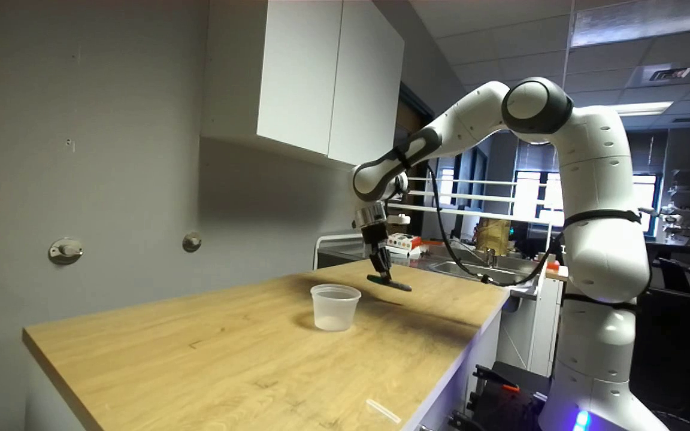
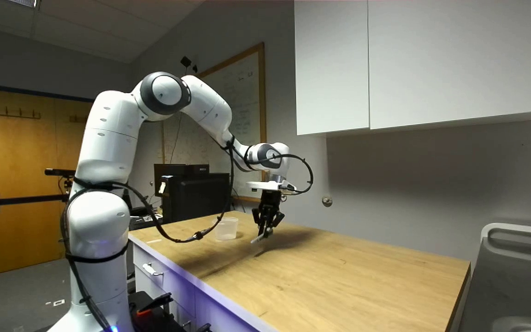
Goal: Pick up the marker from the table and put it in the bowl
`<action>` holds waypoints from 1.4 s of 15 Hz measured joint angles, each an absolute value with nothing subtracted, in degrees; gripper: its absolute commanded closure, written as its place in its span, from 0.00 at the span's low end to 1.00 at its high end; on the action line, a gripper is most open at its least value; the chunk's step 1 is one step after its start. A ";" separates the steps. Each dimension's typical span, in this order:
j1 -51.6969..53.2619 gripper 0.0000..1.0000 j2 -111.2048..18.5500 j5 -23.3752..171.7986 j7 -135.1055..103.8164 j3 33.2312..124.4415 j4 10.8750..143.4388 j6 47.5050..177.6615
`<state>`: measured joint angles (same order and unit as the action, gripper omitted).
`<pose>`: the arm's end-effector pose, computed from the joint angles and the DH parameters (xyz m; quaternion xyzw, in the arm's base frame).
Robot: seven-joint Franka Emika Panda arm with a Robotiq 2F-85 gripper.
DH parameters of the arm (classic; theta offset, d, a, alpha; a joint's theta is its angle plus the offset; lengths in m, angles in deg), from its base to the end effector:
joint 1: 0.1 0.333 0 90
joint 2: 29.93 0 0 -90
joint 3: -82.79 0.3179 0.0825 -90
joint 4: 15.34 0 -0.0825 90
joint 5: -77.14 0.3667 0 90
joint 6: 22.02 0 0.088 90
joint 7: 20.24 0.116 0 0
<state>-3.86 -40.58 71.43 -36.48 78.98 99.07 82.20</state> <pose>0.5229 -0.0778 0.3480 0.9777 0.0944 -0.1873 0.0131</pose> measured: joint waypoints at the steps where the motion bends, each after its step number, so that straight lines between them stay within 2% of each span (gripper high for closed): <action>1: -3.65 0.92 -38.87 71.73 -33.83 79.00 99.14 82.20; 11: -0.08 0.92 -22.56 78.40 -14.20 82.48 103.19 86.91; 21: 5.94 0.92 -25.55 76.96 -1.38 90.99 103.53 92.96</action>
